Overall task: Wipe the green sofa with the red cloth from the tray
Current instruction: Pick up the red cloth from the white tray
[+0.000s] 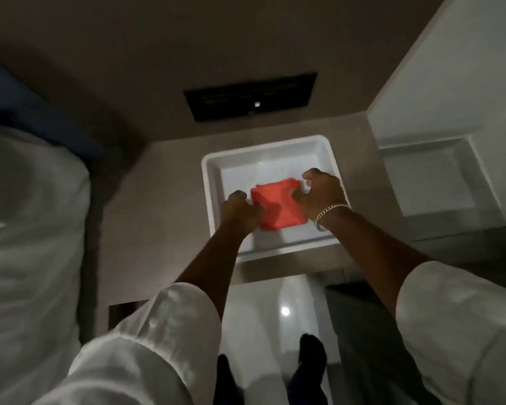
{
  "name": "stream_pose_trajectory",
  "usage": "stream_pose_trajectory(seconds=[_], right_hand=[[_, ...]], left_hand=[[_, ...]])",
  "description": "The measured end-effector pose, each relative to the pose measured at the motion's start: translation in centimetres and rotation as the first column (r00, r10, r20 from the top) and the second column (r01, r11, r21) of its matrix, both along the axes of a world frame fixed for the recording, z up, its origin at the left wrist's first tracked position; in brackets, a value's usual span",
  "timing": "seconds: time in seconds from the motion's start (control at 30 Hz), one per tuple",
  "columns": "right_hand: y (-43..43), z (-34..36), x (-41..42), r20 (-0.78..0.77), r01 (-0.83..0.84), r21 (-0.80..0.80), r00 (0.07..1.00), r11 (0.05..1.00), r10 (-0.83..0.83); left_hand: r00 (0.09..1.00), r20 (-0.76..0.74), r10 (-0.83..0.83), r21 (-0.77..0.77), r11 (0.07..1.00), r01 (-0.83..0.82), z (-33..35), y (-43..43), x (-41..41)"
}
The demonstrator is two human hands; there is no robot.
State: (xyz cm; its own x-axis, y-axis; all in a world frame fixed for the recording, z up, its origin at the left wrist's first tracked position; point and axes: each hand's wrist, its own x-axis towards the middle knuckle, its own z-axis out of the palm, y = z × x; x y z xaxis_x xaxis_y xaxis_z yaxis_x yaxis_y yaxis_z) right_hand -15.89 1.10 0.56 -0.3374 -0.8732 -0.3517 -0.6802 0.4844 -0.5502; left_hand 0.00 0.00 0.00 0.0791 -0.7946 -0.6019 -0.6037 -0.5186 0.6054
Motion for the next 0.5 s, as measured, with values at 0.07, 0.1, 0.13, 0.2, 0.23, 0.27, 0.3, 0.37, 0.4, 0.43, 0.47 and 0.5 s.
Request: stream_pose_trajectory(seconds=[0.07,0.1,0.13,0.2,0.23,0.27,0.3,0.37,0.4,0.43,0.47,0.5], right_hand=[[-0.3,-1.4,0.2,-0.004,0.051,0.035,0.999,0.998,-0.050],[-0.4,-2.1,0.4,0.003,0.072,0.056,0.997,0.996,-0.072],[-0.3,-2.5,0.6,0.009,0.090,0.084,0.996,0.992,-0.091],[-0.5,-3.4,0.8,0.040,0.145,0.110,0.988,0.983,-0.150],[-0.5,-3.7,0.6,0.071,0.187,0.118,0.978,0.975,-0.196],[-0.6,-3.8,0.4,0.101,0.229,0.124,0.965,0.966,-0.242],[-0.5,-3.9,0.2,0.138,0.252,0.134,0.953,0.958,-0.270],[-0.2,-3.5,0.0,0.194,0.260,0.134,0.939,0.956,-0.283],[0.1,-2.9,-0.1,0.215,0.267,0.122,0.933,0.956,-0.288],[0.5,-1.9,-0.2,0.238,0.284,0.104,0.923,0.953,-0.301],[0.9,-0.6,-0.5,0.252,0.305,0.078,0.915,0.949,-0.315],[1.5,1.0,-0.8,0.268,0.326,0.048,0.906,0.944,-0.327]], left_hand=[[0.994,-0.051,0.097,0.031,0.995,-0.096,-1.4,-0.1,-1.0],[0.987,-0.077,0.139,0.043,0.990,-0.136,-2.0,-0.1,-1.5],[0.978,-0.085,0.191,0.052,0.981,-0.187,-2.6,-0.1,-1.9],[0.942,-0.132,0.308,0.077,0.951,-0.300,-3.3,-0.2,-2.3],[0.916,-0.170,0.363,0.100,0.931,-0.351,-3.6,-0.3,-2.4],[0.887,-0.209,0.412,0.127,0.911,-0.393,-3.5,-0.2,-2.5],[0.864,-0.242,0.442,0.150,0.897,-0.417,-3.4,-0.2,-2.5],[0.836,-0.286,0.468,0.148,0.884,-0.444,-2.6,0.1,-2.4],[0.828,-0.307,0.470,0.132,0.882,-0.451,-1.7,0.3,-2.4],[0.819,-0.333,0.467,0.118,0.882,-0.456,-0.6,0.6,-2.5],[0.812,-0.361,0.458,0.110,0.886,-0.451,0.9,0.8,-2.6],[0.810,-0.389,0.439,0.106,0.895,-0.434,2.5,1.2,-2.7]])
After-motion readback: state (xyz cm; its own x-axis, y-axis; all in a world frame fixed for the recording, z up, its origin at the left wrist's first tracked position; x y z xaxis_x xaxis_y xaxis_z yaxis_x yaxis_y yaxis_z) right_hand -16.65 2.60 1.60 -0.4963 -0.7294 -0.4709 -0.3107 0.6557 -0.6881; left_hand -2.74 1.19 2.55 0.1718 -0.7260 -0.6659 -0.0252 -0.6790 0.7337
